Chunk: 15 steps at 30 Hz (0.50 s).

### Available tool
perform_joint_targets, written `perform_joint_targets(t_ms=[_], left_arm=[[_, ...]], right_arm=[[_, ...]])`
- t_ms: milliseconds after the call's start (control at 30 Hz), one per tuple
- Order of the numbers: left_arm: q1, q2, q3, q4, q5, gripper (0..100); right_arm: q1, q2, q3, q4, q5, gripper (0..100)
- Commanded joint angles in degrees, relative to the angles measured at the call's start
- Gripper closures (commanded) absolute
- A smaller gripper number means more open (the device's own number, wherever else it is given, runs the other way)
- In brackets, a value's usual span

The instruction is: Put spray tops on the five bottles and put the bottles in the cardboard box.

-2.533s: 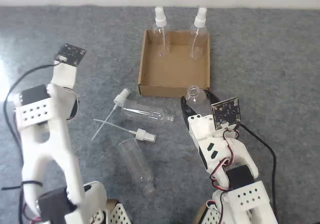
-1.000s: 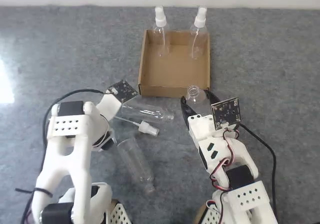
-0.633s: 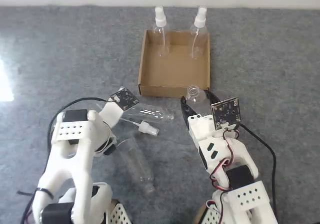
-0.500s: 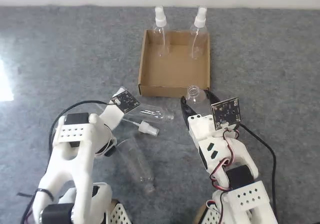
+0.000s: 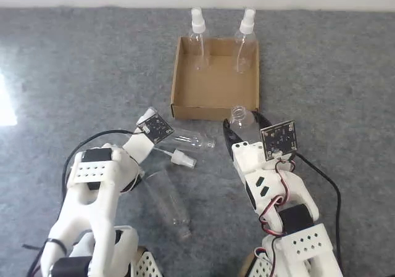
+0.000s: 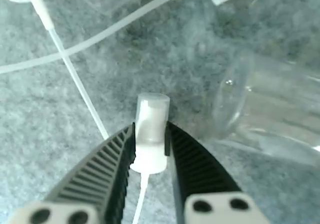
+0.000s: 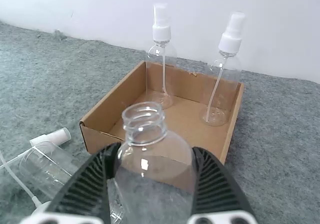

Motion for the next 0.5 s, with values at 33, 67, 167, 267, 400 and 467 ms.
perform_joint_targets(t_ms=[33, 67, 167, 267, 400, 467], left_arm=[[0.09, -0.18, 0.84, -0.53, 0.09, 87], [0.0, -0.18, 0.75, -0.62, 0.18, 87], [0.0, -0.18, 0.75, -0.7, 2.37, 87], [0.0, -0.18, 0.75, -0.7, 2.73, 87], [0.0, -0.18, 0.75, -0.7, 2.81, 87], [0.09, -0.18, 0.75, -0.62, 2.81, 87]], right_arm=[[0.13, -1.71, -0.79, -1.45, -0.09, 99.2], [0.13, -1.71, -0.79, -1.45, -0.09, 99.2], [0.13, -1.71, -0.79, -1.45, -0.09, 99.2], [0.13, -1.71, -0.79, -1.45, -0.09, 99.2], [0.13, -1.71, -0.79, -1.36, -0.09, 99.2], [0.13, -1.71, -0.79, -1.36, -0.09, 99.2]])
